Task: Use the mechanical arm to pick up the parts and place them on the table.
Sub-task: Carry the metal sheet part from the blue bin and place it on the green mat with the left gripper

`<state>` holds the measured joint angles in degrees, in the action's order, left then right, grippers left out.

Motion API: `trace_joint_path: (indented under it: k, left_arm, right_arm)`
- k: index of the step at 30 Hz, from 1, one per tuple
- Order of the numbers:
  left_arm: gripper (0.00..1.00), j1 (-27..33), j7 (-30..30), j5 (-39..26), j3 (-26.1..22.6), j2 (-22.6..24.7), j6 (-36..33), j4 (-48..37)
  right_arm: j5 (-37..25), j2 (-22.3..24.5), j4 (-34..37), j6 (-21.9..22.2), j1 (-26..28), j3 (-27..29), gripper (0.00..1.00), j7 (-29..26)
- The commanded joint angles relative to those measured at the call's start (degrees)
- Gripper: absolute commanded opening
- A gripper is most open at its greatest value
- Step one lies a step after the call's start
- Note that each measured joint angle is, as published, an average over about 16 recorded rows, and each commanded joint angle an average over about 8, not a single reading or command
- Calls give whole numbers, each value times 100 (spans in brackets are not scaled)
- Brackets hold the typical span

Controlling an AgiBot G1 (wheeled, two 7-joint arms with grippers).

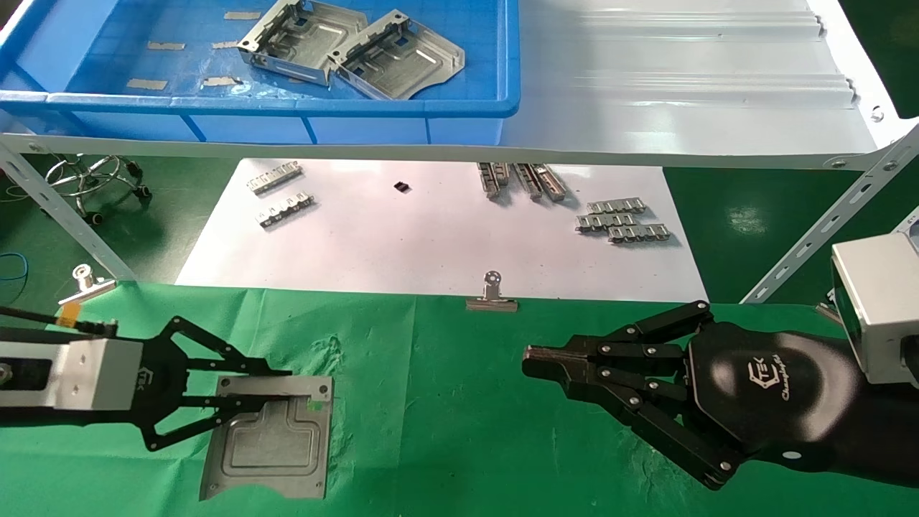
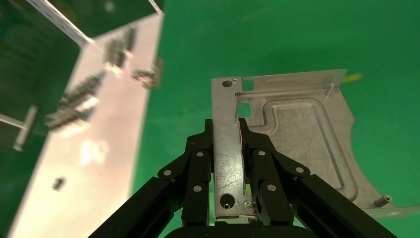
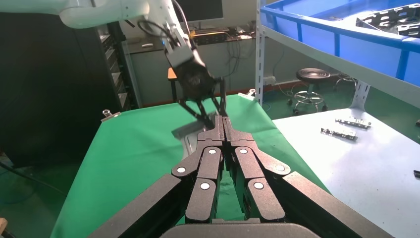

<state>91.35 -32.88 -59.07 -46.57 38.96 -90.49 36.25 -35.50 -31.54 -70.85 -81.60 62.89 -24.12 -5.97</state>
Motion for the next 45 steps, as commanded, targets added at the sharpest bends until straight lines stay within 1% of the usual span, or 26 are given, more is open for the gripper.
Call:
trace_joint_path:
  k: [1,7,13,19,20,23,28,31,33,35,37,42,45]
  left_arm:
    - [0,-43,-172,-75,-189,82,17,-154]
    - [0,-3,-735,-310,-393,471,173,-912]
    - [0,60,-1204,-415,-436,850,370,-1635]
    - [0,141,-1639,-482,-452,1131,525,-2178]
    - [2,151,-1708,-493,-456,1164,541,-2247]
    - [20,167,-1911,-521,-466,1252,583,-2441]
    - [59,185,-2176,-522,-458,1351,621,-2721]
    - [78,206,-2288,-511,-448,1392,627,-2859]
    - [88,223,-2354,-509,-445,1414,620,-2933]
    - [97,240,-2415,-508,-444,1432,611,-2998]
    - [100,258,-2472,-508,-442,1445,602,-3056]
    - [100,321,-2572,-511,-442,1445,529,-3174]
    - [100,389,-2503,-502,-440,1408,353,-3244]
  right_arm:
    - [0,0,0,0,0,0,0,0]
    - [0,0,0,0,0,0,0,0]
    - [0,0,0,0,0,0,0,0]
    - [0,0,0,0,0,0,0,0]
    - [0,0,0,0,0,0,0,0]
    - [0,0,0,0,0,0,0,0]
    - [0,0,0,0,0,0,0,0]
    - [0,0,0,0,0,0,0,0]
    - [0,0,0,0,0,0,0,0]
    - [0,0,0,0,0,0,0,0]
    - [0,0,0,0,0,0,0,0]
    - [0,0,0,0,0,0,0,0]
    - [0,0,0,0,0,0,0,0]
